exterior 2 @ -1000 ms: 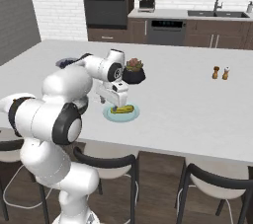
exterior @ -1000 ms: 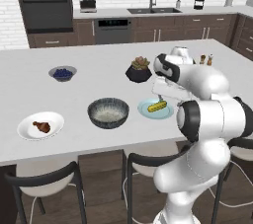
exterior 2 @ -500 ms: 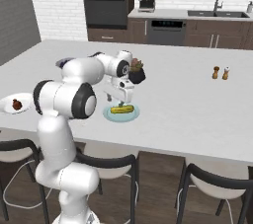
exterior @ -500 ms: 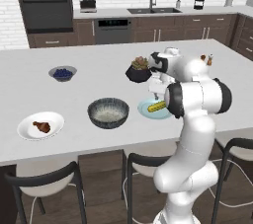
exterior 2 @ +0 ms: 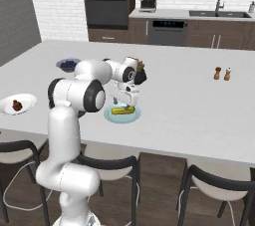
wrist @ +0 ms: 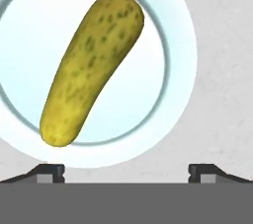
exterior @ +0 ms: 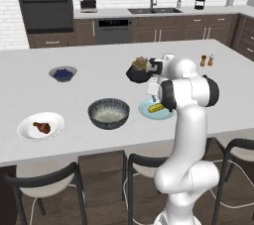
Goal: Pick the chicken drumstick and cucumber from their plates and place them in the bowl. Then put the bowl in the fridge.
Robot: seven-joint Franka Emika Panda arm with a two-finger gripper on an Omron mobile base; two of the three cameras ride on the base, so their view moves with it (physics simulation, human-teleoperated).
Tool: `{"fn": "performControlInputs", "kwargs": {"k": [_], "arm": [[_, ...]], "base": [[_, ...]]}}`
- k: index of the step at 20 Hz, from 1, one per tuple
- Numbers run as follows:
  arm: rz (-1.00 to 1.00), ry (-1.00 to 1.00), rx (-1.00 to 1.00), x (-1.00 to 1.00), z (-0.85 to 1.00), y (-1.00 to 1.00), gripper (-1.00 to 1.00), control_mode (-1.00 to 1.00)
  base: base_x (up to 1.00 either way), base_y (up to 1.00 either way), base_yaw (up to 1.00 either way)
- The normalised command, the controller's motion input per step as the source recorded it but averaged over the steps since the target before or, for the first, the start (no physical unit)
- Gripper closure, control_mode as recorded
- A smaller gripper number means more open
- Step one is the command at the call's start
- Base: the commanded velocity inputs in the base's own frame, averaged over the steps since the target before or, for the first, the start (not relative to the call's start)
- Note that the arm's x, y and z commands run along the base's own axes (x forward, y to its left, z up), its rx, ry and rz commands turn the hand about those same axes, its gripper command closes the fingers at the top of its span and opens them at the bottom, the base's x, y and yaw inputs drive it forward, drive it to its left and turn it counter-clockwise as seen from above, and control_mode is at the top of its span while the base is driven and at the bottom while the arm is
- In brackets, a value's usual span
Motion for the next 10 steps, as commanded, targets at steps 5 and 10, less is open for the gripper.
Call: {"fn": "performControlInputs", "kwargs": {"k": [5, 10], "arm": [[0.0, 0.0, 0.0, 0.55, -0.34, -0.05, -1.0, -1.0], [0.0, 0.0, 0.0, 0.38, -0.3, -0.06, -1.0, -1.0]], "base": [[0.0, 0.0, 0.0], [0.0, 0.0, 0.0]]}}
